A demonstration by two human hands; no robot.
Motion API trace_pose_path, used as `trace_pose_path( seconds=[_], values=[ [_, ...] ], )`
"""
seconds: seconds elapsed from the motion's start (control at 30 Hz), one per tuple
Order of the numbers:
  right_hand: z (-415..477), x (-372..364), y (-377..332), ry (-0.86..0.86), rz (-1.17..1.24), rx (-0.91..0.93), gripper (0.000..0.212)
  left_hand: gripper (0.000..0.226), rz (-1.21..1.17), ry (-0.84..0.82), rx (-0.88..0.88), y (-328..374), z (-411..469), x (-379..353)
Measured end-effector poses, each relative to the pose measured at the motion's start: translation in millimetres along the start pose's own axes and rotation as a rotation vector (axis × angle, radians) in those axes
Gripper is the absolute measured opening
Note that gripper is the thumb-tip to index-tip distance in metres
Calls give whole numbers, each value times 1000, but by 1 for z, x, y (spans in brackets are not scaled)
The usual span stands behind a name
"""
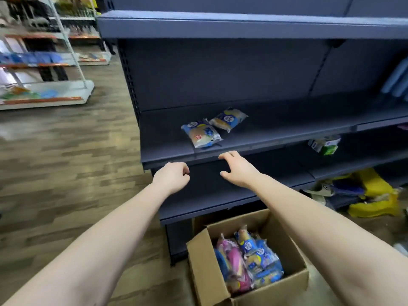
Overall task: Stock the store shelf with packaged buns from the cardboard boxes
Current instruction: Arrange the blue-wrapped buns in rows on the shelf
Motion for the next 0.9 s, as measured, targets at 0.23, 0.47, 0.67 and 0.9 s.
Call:
trace_pose_path(
  seconds=[0.23,0.47,0.67,0.9],
  values=[
    [40,13,-24,40,-5,120,52,32,46,10,141,-42,0,6],
    [66,22,-9,-10,3,279,55,31,-5,190,234,-18,32,37],
    [71,56,81,17,-68,306,49,28,-96,314,263,59,54,28],
    [92,83,129,89,-107,397,43,39,-89,399,315,86,50,1]
  ],
)
Point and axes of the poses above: each hand's wrist, its own z-axis towards the middle knuckle, its own x-axis out of the back of the hand, y = z × x, the point moved 6 cm from there along z, towards the middle knuckle, and after that the axes turned 15 degrees about x, right-handed, at the moved point
